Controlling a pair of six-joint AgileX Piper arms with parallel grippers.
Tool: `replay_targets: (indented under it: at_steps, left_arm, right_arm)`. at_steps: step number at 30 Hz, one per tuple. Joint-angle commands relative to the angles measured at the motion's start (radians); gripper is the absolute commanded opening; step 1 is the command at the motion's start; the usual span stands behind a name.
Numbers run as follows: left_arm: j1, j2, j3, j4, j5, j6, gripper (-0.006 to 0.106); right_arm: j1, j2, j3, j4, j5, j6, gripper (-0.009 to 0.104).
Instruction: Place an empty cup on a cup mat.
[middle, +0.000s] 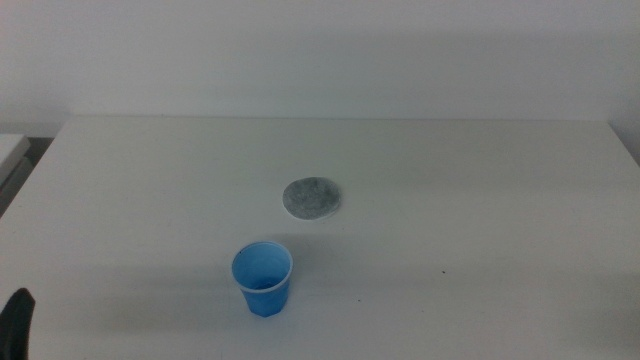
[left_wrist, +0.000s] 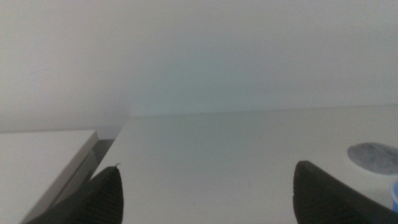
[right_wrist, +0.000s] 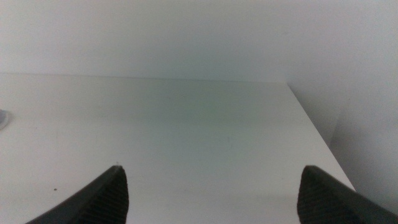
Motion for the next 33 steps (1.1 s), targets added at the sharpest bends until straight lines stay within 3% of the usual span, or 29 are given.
replay_targets:
  at_steps: [1,5,9,16,26,33]
  left_arm:
    - [0.001,0.023,-0.030,-0.004,0.030,-0.002,0.094]
    - [-0.045,0.256,-0.324,-0.010,0.395,0.017,0.094]
    - [-0.109,0.533,-0.644,-0.070,0.638,0.099,0.094]
    - [-0.159,0.953,-0.945,-0.091,0.941,-0.046,0.094]
    - [-0.409,1.489,-1.201,-0.055,0.958,-0.166,0.094]
    - [-0.439,1.728,-1.229,-0.094,0.843,-0.164,0.094]
  right_arm:
    - [0.002,-0.005,0.003,-0.003,-0.007,-0.004,0.093]
    - [0.002,-0.005,0.003,-0.003,-0.007,-0.004,0.093]
    - [0.002,-0.005,0.003,-0.003,-0.007,-0.004,0.093]
    - [0.002,-0.005,0.003,-0.003,-0.007,-0.004,0.093]
    - [0.002,-0.005,0.003,-0.003,-0.007,-0.004,0.093]
    - [0.002,-0.005,0.003,-0.003,-0.007,-0.004,0.093]
